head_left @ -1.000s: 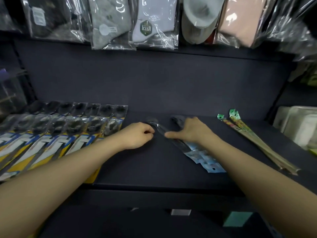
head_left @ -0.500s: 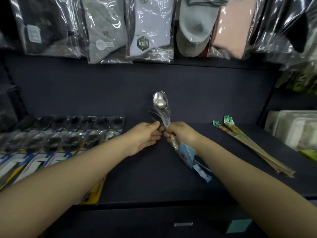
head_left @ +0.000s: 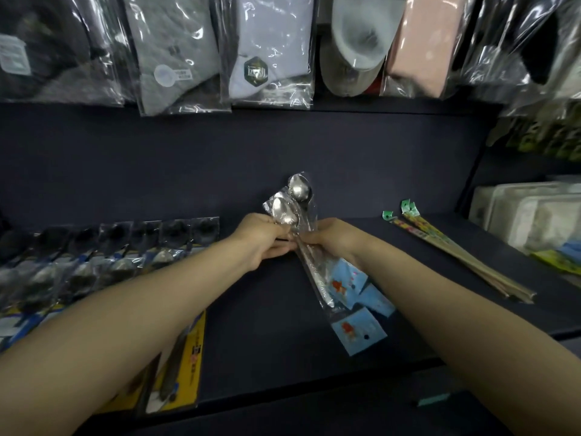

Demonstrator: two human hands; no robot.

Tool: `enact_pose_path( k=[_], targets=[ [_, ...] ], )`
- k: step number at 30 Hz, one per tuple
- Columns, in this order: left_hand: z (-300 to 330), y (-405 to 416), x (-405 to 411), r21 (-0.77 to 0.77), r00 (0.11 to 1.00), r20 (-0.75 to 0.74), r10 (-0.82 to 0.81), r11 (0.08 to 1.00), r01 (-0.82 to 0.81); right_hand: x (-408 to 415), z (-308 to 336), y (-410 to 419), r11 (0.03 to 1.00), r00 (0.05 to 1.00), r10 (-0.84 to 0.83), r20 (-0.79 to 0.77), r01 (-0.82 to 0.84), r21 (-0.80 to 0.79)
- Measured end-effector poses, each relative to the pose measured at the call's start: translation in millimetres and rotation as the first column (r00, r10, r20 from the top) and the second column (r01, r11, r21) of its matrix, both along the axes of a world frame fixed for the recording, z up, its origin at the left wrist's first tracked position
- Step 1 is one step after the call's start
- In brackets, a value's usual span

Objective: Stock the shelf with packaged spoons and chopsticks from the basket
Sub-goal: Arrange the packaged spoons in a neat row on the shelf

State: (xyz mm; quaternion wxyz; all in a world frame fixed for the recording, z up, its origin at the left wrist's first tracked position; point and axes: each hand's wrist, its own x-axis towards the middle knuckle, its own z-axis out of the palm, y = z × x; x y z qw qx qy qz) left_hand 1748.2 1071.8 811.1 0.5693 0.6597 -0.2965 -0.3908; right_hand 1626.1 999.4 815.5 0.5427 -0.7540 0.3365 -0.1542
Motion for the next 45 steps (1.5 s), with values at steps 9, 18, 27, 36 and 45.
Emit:
enact_pose_path(
  k=[9, 18, 27, 36, 45],
  targets=[
    [-1, -4, 15, 0.012, 0.999, 0.03, 0.018, 1.0, -0.019, 6, -18, -27, 0.946, 0.948, -0.249, -0.196, 0.195, -0.258],
    [14, 3, 26, -0.068, 0.995, 0.091, 0.029, 0.997, -0.023, -5, -11, -24, 0.632, 0.873, -0.446, -0.195, 0.154, -0.759],
    [30, 6, 20, -0.149, 0.997, 0.021, 0.076, 0.986, -0.072, -28, 2, 28, 0.953, 0.986, 0.165, 0.037, -0.15, -0.262],
    [33, -4, -2, -0.167, 0.979, -0.007, 0.206, 0.965, -0.204, -57, 15, 24, 0.853, 0.86, 0.494, 0.129, -0.451, -0.264],
    [20, 10, 2, 0.017, 0.976, -0.065, 0.209, 0.978, -0.209, -41, -12, 22, 0.003, 0.92, 0.377, 0.104, 0.112, -0.994]
  ],
)
